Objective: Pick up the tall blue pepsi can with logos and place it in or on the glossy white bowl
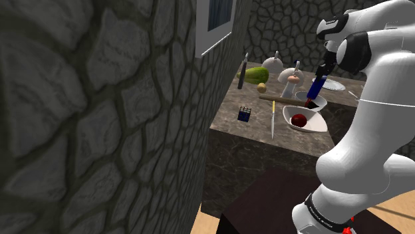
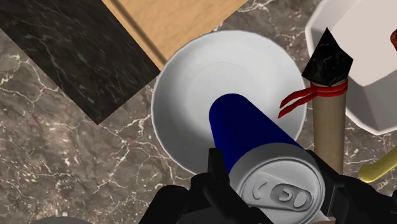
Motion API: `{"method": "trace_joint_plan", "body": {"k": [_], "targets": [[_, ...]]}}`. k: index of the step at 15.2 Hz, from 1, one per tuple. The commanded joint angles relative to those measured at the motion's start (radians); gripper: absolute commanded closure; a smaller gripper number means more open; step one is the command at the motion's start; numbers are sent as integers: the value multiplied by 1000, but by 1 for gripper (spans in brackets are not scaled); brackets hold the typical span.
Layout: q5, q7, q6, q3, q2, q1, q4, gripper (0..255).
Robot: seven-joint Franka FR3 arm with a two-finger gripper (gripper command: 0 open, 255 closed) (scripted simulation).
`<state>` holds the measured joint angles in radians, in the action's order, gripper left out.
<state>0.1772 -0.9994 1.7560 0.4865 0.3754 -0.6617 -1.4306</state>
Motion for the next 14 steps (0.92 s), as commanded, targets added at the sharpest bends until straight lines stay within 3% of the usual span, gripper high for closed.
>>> {"method": "trace_joint_plan", "body": {"k": [1,3,4,9,14], "targets": [[0,0,0,0,0,0,0,255],[0,0,0,0,0,0,0,255],[0,0,1,0,0,0,0,0],[0,0,1,0,0,0,0,0],[5,3,-135,3,16,-21,152,0]]}}
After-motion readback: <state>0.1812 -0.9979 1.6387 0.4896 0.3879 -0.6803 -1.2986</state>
